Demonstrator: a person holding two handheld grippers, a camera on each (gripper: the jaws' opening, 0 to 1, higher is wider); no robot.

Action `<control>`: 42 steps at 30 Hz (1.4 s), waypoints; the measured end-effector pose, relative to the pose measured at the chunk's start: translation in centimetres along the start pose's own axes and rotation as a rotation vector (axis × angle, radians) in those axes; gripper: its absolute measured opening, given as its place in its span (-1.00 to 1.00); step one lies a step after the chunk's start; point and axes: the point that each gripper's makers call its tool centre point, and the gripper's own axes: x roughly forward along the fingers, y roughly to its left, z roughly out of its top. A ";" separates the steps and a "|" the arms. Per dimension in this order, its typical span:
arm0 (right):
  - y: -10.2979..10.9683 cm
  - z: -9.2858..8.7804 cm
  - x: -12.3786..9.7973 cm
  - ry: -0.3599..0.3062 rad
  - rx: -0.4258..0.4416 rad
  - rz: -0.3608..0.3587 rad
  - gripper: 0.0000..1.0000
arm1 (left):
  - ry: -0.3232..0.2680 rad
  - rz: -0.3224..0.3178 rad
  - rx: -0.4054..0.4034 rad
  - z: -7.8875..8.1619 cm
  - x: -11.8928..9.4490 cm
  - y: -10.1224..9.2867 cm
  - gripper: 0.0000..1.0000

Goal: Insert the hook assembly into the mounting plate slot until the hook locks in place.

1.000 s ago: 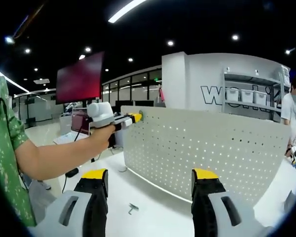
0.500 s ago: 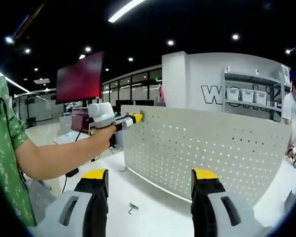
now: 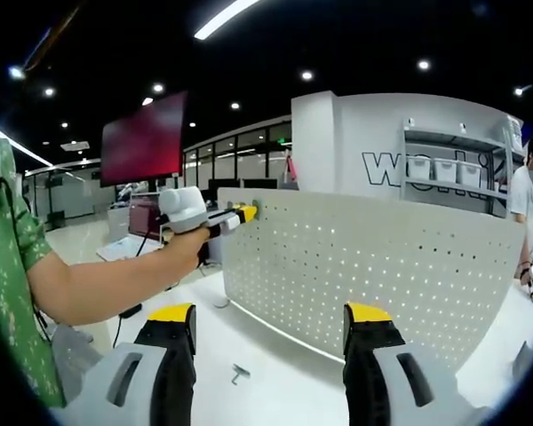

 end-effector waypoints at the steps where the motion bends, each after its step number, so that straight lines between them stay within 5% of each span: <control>1: 0.0 0.0 0.0 0.000 0.000 0.000 0.37 | -0.001 0.000 0.001 0.0 0.0 0.0 -0.93; 31: 0.0 -0.8 0.2 0.024 0.002 0.005 0.34 | -0.013 0.019 0.030 -0.4 0.1 -0.1 -0.93; 42: -0.1 -0.9 0.1 0.028 0.003 -0.001 0.33 | -0.017 0.075 0.167 -0.4 0.2 -0.2 -0.93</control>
